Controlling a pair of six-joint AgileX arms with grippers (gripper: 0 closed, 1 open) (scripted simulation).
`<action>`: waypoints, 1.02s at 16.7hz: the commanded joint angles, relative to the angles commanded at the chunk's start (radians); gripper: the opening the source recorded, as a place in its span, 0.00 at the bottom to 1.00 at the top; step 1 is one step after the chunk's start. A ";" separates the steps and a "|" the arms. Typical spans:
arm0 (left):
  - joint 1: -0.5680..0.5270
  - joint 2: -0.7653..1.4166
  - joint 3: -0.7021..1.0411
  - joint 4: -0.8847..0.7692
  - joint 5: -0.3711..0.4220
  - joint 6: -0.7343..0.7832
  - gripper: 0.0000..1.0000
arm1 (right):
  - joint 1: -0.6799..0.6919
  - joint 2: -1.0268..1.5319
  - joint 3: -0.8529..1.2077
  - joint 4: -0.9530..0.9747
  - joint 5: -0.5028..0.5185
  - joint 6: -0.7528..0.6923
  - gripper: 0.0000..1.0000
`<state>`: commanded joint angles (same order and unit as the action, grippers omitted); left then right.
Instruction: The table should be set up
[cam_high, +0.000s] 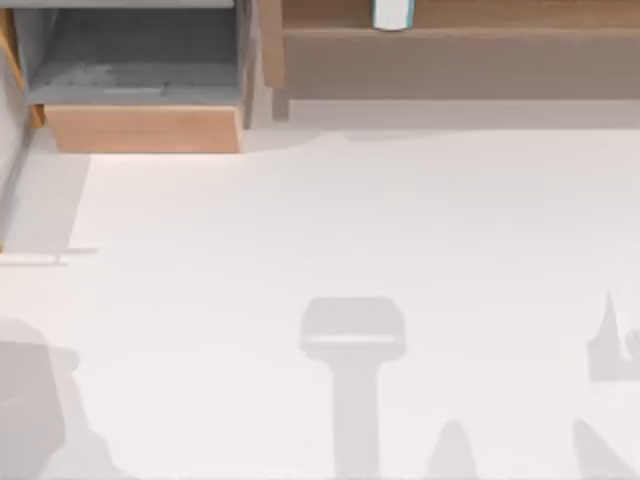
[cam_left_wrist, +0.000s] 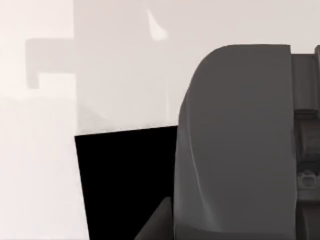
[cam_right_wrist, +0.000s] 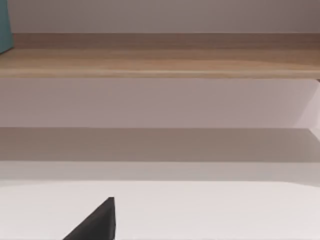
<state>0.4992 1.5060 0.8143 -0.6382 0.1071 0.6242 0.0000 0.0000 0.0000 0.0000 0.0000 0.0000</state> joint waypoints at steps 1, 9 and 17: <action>0.007 0.001 0.003 -0.003 -0.006 -0.006 0.00 | 0.000 0.000 0.000 0.000 0.000 0.000 1.00; 0.064 0.057 -0.030 -0.055 -0.051 -0.062 0.00 | 0.000 0.000 0.000 0.000 0.000 0.000 1.00; 0.065 0.062 -0.035 -0.057 -0.052 -0.063 0.23 | 0.000 0.000 0.000 0.000 0.000 0.000 1.00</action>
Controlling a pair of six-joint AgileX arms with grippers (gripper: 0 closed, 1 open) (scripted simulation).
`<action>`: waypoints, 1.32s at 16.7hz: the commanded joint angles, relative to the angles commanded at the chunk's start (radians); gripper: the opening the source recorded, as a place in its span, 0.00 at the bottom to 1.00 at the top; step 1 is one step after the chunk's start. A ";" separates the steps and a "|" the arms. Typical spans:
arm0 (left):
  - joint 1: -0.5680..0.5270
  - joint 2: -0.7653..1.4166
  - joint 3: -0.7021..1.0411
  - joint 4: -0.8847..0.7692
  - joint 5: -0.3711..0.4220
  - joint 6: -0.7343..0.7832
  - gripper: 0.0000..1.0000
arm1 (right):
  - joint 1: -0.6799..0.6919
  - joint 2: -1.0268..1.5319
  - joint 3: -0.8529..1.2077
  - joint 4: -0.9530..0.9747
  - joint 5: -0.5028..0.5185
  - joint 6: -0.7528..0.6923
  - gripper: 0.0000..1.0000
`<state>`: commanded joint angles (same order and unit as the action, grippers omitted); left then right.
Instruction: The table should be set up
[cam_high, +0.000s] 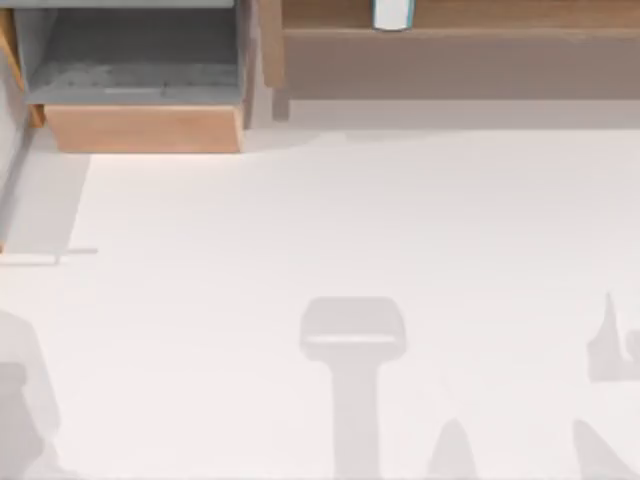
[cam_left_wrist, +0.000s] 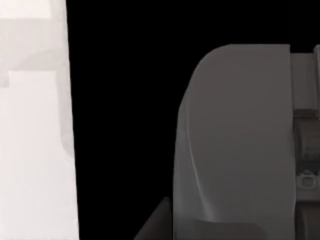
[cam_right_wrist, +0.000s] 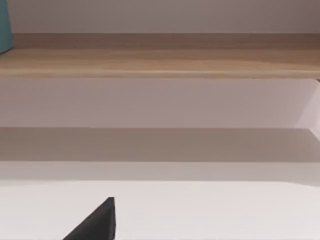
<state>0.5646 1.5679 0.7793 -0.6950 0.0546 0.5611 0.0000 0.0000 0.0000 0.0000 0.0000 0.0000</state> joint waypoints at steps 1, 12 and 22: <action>0.000 0.000 0.000 0.000 0.000 0.000 0.30 | 0.000 0.000 0.000 0.000 0.000 0.000 1.00; 0.000 0.000 0.000 0.000 0.000 0.000 1.00 | 0.000 0.000 0.000 0.000 0.000 0.000 1.00; -0.007 -0.012 0.011 0.029 0.021 0.024 1.00 | 0.000 0.000 0.000 0.000 0.000 0.000 1.00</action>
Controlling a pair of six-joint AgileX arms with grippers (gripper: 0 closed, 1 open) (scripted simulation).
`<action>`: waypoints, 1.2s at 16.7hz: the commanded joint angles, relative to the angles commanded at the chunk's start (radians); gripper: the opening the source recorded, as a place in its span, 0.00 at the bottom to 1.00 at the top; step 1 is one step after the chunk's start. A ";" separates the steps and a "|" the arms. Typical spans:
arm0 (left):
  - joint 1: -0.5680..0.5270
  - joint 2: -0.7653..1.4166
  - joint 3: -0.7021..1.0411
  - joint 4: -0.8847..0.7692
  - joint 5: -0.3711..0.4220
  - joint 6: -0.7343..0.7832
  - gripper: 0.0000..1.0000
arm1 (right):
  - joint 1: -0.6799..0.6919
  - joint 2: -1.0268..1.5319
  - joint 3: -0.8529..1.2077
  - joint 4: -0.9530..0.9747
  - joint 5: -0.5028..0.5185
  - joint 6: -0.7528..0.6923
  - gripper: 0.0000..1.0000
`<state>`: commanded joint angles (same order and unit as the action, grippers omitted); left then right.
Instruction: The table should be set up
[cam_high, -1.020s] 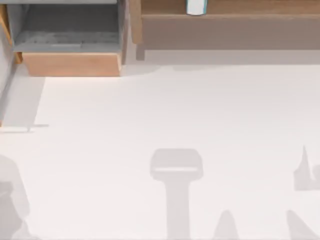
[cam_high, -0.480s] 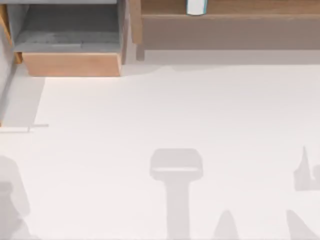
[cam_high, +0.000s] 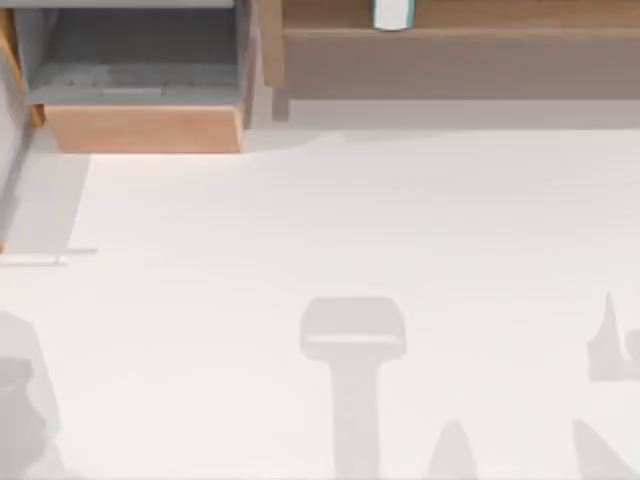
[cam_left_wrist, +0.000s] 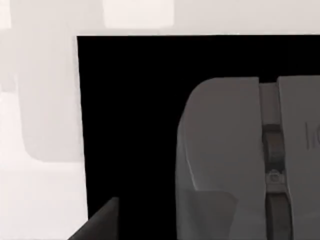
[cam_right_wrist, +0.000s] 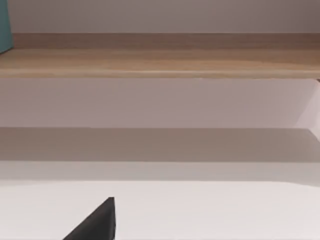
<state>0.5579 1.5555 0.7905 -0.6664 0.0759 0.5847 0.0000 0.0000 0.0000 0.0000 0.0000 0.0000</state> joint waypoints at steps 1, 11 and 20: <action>-0.003 -0.009 0.008 0.029 0.019 0.022 1.00 | 0.000 0.000 0.000 0.000 0.000 0.000 1.00; 0.093 0.034 0.013 0.839 0.286 0.346 1.00 | 0.000 0.000 0.000 0.000 0.000 0.000 1.00; 0.160 0.242 -0.167 1.661 0.517 0.696 1.00 | 0.000 0.000 0.000 0.000 0.000 0.000 1.00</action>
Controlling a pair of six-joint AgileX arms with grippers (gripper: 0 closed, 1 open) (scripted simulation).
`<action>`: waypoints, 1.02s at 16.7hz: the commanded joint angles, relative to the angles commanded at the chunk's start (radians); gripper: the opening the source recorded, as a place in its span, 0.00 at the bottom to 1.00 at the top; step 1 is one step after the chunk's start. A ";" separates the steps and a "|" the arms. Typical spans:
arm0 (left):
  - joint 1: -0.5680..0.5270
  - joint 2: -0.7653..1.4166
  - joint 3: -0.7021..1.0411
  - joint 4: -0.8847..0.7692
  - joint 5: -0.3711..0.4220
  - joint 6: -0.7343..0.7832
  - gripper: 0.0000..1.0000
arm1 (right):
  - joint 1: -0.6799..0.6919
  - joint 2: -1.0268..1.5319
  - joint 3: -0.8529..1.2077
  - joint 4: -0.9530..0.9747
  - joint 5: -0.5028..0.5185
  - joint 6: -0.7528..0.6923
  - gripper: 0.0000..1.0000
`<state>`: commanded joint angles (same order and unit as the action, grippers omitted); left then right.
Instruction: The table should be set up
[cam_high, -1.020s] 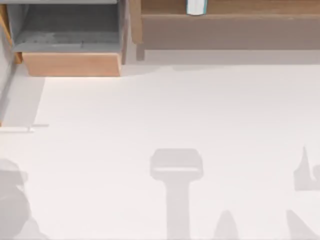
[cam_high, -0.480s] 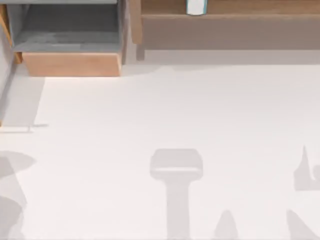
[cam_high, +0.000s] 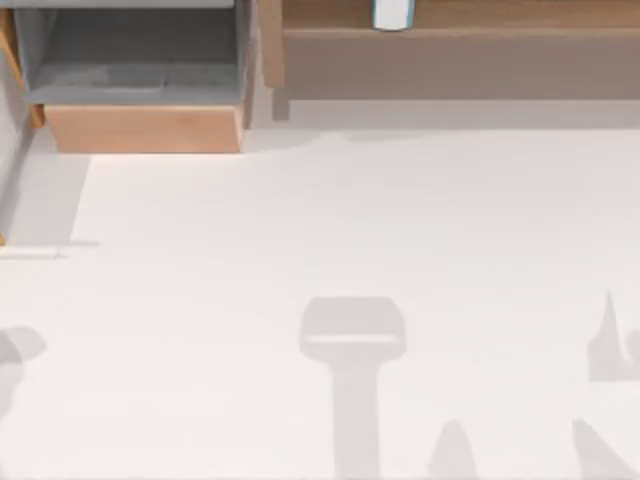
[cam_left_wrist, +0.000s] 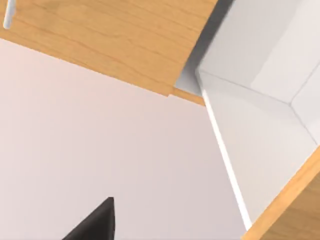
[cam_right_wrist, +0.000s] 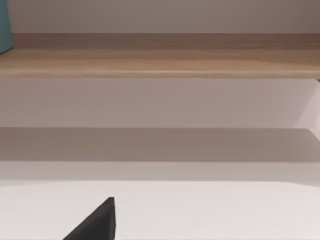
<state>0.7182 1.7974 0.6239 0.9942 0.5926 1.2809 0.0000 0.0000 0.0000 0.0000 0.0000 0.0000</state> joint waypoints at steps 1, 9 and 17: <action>0.004 0.019 -0.019 0.061 0.017 0.036 1.00 | 0.000 0.000 0.000 0.000 0.000 0.000 1.00; 0.010 0.155 -0.155 0.461 0.137 0.265 1.00 | 0.000 0.000 0.000 0.000 0.000 0.000 1.00; 0.001 0.194 -0.186 0.546 0.169 0.310 1.00 | 0.000 0.000 0.000 0.000 0.000 0.000 1.00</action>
<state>0.7191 1.9915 0.4375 1.5406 0.7615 1.5909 0.0000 0.0000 0.0000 0.0000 0.0000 0.0000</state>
